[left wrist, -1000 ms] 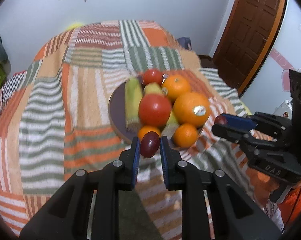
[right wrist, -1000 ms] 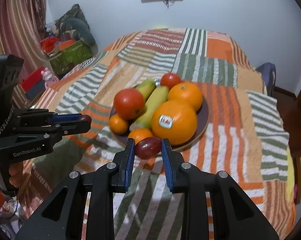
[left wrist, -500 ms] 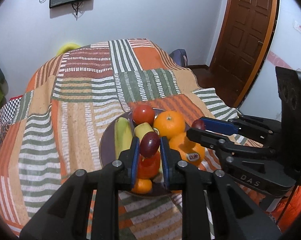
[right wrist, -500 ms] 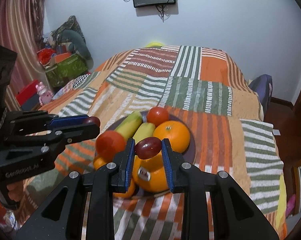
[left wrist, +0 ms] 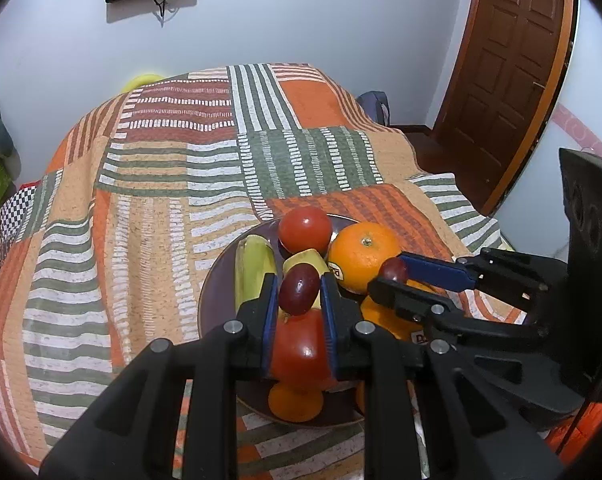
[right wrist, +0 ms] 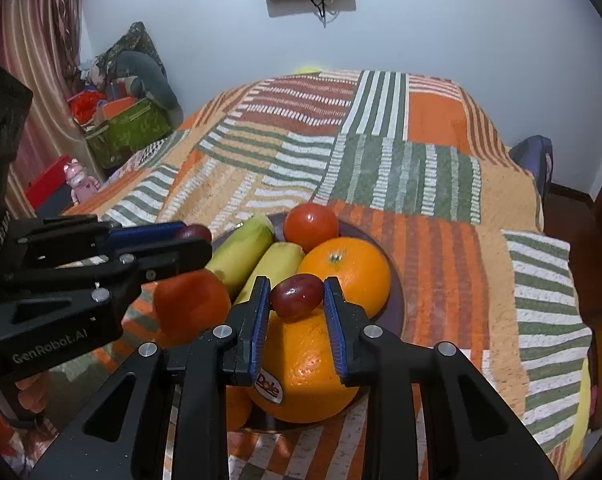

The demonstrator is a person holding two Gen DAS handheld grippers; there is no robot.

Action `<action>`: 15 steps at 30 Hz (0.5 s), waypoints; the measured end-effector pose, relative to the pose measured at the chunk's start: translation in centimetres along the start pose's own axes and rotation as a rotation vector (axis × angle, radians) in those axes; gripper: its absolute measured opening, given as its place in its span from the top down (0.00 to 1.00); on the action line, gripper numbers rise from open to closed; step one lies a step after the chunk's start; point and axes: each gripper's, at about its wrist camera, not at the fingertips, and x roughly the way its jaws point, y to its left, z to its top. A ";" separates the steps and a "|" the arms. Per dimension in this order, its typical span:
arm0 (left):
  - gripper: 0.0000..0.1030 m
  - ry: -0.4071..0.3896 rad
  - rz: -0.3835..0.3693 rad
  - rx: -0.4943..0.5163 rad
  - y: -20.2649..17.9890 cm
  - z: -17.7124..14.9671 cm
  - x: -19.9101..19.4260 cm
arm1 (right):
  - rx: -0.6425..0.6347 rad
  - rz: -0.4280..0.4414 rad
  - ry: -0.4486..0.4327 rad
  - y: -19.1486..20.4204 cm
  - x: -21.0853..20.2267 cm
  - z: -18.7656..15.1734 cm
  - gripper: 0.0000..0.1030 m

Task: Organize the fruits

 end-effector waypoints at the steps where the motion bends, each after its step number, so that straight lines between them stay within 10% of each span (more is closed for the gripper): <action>1: 0.81 0.004 -0.001 0.001 0.0 0.0 0.1 | -0.001 -0.002 -0.004 0.1 -0.1 -0.1 0.75; 15: 0.70 -0.015 0.022 -0.035 0.7 -0.6 -2.2 | -0.011 -0.024 -0.024 0.4 -1.8 -0.1 0.68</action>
